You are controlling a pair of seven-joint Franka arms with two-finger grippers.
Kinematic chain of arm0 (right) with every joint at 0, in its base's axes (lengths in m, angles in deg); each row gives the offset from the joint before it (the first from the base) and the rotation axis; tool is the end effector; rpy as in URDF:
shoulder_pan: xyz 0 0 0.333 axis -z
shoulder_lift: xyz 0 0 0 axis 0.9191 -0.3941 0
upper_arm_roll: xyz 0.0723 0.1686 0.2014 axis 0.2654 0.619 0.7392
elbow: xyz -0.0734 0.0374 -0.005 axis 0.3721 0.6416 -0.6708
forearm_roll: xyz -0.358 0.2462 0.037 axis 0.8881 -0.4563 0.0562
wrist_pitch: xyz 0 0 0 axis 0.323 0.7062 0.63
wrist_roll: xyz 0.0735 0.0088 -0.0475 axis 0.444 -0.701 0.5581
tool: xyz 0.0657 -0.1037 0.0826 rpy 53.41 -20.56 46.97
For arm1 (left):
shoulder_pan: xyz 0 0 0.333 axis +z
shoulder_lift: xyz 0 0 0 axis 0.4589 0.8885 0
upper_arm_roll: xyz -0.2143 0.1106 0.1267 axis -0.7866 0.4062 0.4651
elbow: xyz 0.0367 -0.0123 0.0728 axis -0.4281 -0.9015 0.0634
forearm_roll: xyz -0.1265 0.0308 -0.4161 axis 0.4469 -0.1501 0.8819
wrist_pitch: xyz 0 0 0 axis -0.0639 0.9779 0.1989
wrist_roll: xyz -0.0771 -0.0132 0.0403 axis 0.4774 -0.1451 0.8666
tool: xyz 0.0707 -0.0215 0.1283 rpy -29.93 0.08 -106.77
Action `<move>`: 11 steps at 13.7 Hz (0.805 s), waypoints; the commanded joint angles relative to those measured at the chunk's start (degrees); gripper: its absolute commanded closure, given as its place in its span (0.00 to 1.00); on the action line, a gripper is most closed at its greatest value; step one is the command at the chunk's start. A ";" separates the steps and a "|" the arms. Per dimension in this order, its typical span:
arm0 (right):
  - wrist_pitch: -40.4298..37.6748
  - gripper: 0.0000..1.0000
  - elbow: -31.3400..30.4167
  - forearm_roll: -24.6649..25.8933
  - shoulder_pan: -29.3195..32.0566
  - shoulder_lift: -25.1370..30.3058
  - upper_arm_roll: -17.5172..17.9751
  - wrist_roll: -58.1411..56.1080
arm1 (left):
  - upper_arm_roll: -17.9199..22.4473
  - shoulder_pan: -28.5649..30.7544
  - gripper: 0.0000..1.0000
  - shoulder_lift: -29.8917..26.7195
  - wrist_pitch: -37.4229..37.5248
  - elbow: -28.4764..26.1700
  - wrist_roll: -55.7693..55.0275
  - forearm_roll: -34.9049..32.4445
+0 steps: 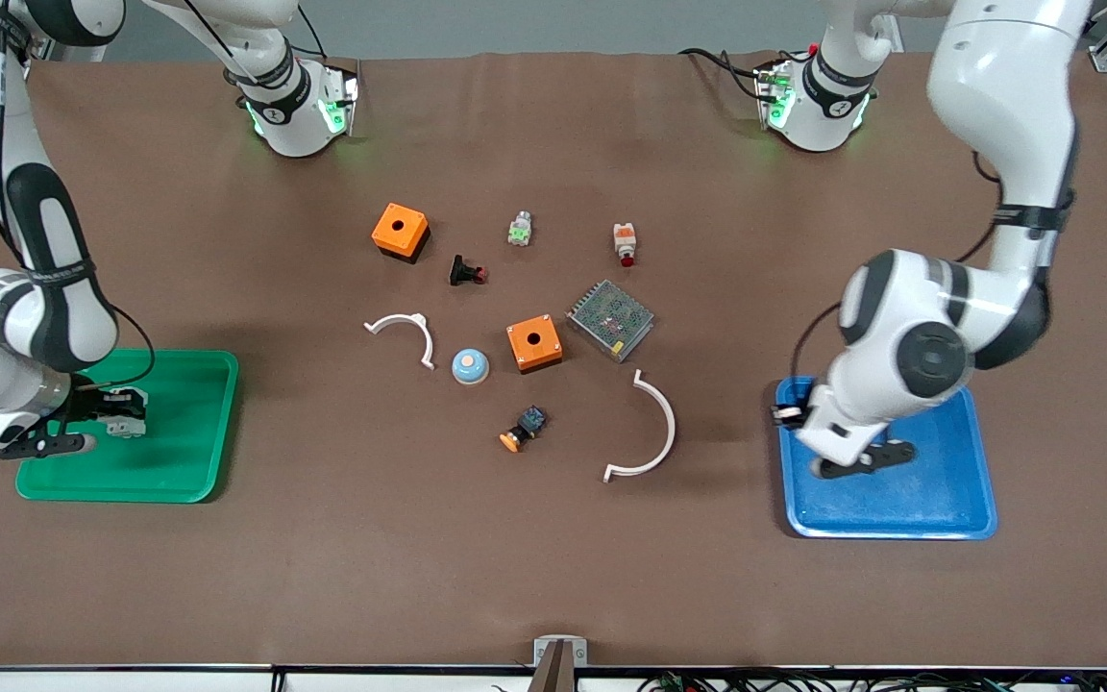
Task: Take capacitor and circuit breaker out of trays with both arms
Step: 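Lift the breaker with the right gripper while the left gripper carries the capacitor, then release the capacitor from the left gripper while the right gripper lowers the breaker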
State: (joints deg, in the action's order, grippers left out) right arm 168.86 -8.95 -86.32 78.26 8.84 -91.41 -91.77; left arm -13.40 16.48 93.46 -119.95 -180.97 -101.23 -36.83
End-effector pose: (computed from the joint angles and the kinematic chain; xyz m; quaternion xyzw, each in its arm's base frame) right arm 0.6364 -0.2006 0.1355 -0.9978 -0.0513 0.0382 0.0175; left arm 0.6568 -0.2274 0.2143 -0.9924 -0.1177 0.0349 0.0058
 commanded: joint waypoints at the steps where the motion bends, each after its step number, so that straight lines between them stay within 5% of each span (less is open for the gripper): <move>1: -13.90 1.00 6.09 -0.47 -4.51 5.09 0.19 8.61 | 0.24 -4.79 1.00 0.98 -3.47 -0.04 -9.26 -0.16; 4: -15.09 0.99 4.71 -1.25 -10.31 7.30 0.28 18.55 | 0.24 -10.95 1.00 4.93 -10.15 0.92 -18.14 -0.25; 9: -5.17 0.99 1.18 -2.66 -21.04 4.77 0.37 33.49 | 0.58 -16.58 1.00 12.58 -17.10 5.85 -24.67 -0.69; 11: -1.66 0.99 1.27 -2.66 -24.29 3.09 0.37 39.20 | 0.94 -17.90 0.91 14.78 -20.43 5.85 -25.11 -0.69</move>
State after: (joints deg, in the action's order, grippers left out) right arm 164.67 -7.64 -87.93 56.38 12.91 -90.45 -57.10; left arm -13.37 -0.03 105.74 -138.23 -177.18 -125.08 -36.83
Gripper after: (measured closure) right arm 0.599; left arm 0.656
